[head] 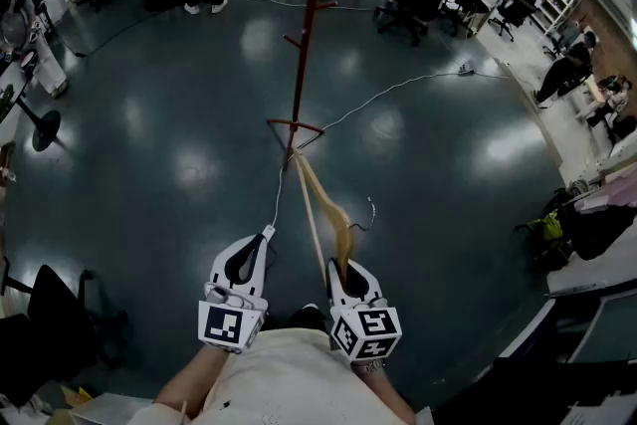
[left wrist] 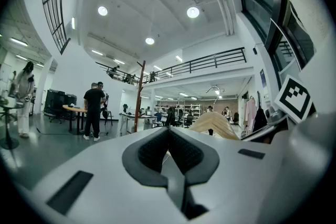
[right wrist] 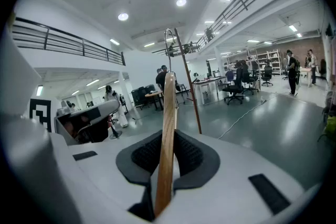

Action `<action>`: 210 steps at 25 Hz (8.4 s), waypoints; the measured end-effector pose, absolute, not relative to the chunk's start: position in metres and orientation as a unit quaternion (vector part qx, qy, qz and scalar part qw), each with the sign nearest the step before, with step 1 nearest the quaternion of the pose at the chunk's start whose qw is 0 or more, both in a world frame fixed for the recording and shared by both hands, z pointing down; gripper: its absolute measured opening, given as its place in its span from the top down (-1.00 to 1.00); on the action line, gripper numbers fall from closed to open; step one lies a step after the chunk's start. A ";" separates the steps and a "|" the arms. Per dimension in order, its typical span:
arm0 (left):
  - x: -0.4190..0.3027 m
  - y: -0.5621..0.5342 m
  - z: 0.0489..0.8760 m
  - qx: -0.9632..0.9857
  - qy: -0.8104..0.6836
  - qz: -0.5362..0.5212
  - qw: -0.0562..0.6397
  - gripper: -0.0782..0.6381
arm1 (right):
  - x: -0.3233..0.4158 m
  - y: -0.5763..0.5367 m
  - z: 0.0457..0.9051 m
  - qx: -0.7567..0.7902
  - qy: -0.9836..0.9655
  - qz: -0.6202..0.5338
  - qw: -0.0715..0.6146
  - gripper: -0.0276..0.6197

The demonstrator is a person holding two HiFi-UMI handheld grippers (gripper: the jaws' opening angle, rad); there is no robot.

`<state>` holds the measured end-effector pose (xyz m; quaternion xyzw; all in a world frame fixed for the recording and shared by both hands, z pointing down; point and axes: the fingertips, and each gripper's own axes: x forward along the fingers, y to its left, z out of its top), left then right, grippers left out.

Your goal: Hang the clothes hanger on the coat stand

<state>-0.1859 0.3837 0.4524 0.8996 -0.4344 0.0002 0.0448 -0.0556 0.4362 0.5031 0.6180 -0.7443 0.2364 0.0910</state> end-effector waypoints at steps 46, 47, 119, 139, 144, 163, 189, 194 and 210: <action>-0.057 0.270 0.491 0.900 -0.427 -0.009 0.089 0.75 | 0.062 0.337 0.536 0.626 -0.732 0.233 0.134 0.71; -0.058 0.260 0.489 0.899 -0.428 -0.017 0.089 0.75 | 0.060 0.327 0.535 0.625 -0.733 0.231 0.136 0.71; -0.110 -0.018 0.474 0.892 -0.449 0.014 0.050 0.75 | 0.019 0.004 0.526 0.600 -0.759 0.229 0.112 0.71; -0.048 -0.103 0.485 0.899 -0.433 0.023 0.054 0.75 | 0.094 -0.082 0.537 0.635 -0.730 0.235 0.099 0.71; -0.048 -0.135 0.479 0.893 -0.448 0.015 0.048 0.75 | 0.102 -0.121 0.537 0.631 -0.735 0.224 0.105 0.71; -0.046 -0.201 0.449 0.874 -0.484 -0.005 0.048 0.75 | 0.147 -0.219 0.492 0.651 -0.723 0.188 0.135 0.71; -0.051 -0.201 0.426 0.859 -0.511 -0.014 0.037 0.75 | 0.160 -0.317 0.331 0.669 -0.737 0.042 0.085 0.71; -0.056 -0.210 0.416 0.850 -0.525 -0.019 0.038 0.75 | 0.152 -0.343 0.303 0.663 -0.744 0.029 0.074 0.71; -0.040 -0.239 0.387 0.837 -0.546 -0.037 0.016 0.75 | 0.133 -0.422 0.258 0.640 -0.766 -0.006 0.064 0.71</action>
